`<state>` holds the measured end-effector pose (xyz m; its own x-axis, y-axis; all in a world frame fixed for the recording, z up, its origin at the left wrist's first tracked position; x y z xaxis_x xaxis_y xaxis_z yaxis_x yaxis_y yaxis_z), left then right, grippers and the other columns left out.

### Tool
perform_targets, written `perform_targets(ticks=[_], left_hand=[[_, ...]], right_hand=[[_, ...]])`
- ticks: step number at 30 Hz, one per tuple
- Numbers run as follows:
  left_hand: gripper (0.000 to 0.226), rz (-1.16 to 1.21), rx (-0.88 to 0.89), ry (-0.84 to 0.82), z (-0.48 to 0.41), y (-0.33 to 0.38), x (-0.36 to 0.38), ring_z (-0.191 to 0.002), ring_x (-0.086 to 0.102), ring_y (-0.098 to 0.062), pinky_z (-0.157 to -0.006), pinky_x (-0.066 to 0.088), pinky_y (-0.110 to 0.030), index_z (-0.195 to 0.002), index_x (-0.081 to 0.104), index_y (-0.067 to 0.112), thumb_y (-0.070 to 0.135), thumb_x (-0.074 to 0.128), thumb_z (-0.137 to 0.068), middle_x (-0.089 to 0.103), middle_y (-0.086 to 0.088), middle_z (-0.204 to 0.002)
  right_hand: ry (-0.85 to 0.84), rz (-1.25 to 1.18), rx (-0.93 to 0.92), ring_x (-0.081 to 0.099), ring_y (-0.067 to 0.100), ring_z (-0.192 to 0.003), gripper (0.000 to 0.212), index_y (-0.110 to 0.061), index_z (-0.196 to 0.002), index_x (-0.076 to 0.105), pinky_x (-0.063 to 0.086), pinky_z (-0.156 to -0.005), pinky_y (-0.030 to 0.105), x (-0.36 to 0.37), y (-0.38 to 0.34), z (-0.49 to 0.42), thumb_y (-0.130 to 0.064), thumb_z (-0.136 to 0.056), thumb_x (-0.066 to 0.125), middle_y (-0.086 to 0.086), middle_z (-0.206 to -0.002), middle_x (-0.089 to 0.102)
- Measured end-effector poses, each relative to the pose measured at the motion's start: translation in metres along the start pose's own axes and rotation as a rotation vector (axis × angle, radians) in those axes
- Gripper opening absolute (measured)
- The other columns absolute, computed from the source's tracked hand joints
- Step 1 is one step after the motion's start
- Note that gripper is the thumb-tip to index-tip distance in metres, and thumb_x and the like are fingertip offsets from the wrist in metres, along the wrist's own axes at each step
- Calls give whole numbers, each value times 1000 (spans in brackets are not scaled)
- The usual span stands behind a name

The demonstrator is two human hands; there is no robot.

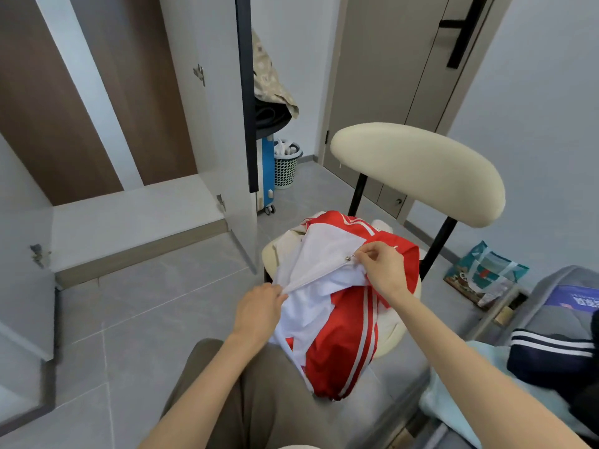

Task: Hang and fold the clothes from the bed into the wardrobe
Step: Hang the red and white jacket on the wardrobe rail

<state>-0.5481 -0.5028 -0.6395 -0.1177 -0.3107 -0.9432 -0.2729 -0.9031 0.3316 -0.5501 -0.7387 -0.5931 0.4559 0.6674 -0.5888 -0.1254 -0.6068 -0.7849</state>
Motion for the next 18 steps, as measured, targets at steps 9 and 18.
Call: perform_targets(ticks=[9,18], left_hand=[[29,185,-35,33,-2,-2,9,-89,59,-31,-73,44,-38,-79,55,13,29,44,-100,65,-10,-90],[31,260,15,12,-1,1,9,-78,57,-25,-67,43,-36,-78,58,9,28,47,-99,60,-4,-78]], right_hand=[[179,-45,359,45,32,-119,39,-2,-114,48,37,-102,40,19,46,14,-17,-85,68,15,-122,50],[-57,-390,527,56,26,-115,36,-13,-117,64,42,-104,39,26,70,7,-36,-88,66,6,-121,65]])
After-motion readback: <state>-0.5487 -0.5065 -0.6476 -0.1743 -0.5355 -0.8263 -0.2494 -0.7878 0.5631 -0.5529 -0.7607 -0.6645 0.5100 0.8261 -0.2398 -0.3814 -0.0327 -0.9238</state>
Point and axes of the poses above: each hand's wrist, its own z-axis away from the middle knuckle, its own x-axis out of the palm, y = z × x, the point moved 1 cm from there along -z, towards the middle knuckle
